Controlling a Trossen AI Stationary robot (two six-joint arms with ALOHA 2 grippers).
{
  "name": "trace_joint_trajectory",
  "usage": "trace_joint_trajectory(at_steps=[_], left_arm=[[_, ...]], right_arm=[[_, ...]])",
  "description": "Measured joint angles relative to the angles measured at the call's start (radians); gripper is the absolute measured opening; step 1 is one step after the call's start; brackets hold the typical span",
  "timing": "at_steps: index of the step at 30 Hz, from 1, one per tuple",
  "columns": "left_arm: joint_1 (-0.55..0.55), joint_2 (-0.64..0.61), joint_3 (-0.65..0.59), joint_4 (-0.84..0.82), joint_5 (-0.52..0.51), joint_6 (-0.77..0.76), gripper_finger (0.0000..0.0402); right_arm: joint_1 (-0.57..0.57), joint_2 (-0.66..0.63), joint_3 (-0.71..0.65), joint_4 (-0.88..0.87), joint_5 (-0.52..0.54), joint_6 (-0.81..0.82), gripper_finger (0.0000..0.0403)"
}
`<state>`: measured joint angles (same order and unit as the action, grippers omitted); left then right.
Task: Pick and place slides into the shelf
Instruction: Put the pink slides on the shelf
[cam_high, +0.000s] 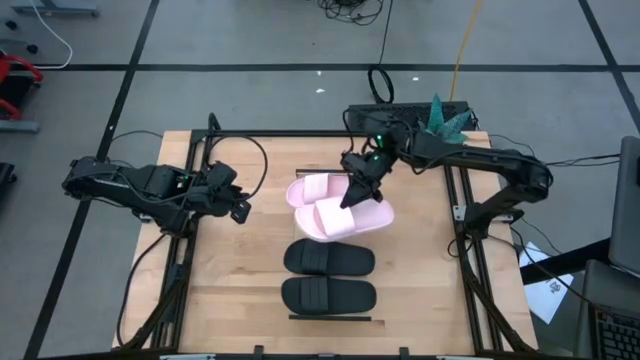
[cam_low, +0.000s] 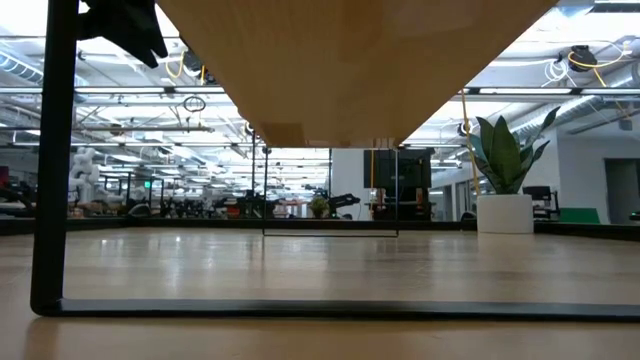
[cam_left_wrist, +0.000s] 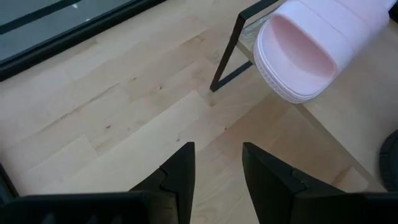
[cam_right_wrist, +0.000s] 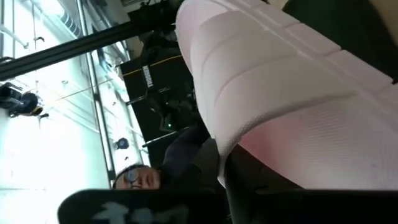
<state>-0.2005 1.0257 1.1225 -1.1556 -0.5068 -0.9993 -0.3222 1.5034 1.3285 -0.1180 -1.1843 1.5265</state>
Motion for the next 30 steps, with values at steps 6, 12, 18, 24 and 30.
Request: trace_joint_trajectory(at_steps=[6, 12, 18, 24, 30], left_arm=[[0.0, 0.0, 0.0, 0.0, 0.0, 0.0, 0.0129], [0.0, 0.0, 0.0, 0.0, -0.008, 0.009, 0.0129], [0.0, 0.0, 0.0, 0.0, -0.03, 0.011, 0.0129], [0.0, 0.0, 0.0, 0.0, -0.045, 0.01, 0.0129], [0.0, 0.0, 0.0, 0.0, -0.045, 0.01, 0.0129]], right_arm=[[0.0, 0.033, -0.001, 0.016, -0.009, 0.008, 0.0], [0.004, 0.032, -0.001, 0.017, -0.005, 0.032, 0.0], [0.035, 0.032, -0.001, 0.017, 0.0, 0.061, 0.0], [0.054, 0.038, -0.001, 0.017, 0.006, 0.085, 0.0], [0.057, 0.085, -0.001, 0.026, 0.008, 0.084, 0.0]])
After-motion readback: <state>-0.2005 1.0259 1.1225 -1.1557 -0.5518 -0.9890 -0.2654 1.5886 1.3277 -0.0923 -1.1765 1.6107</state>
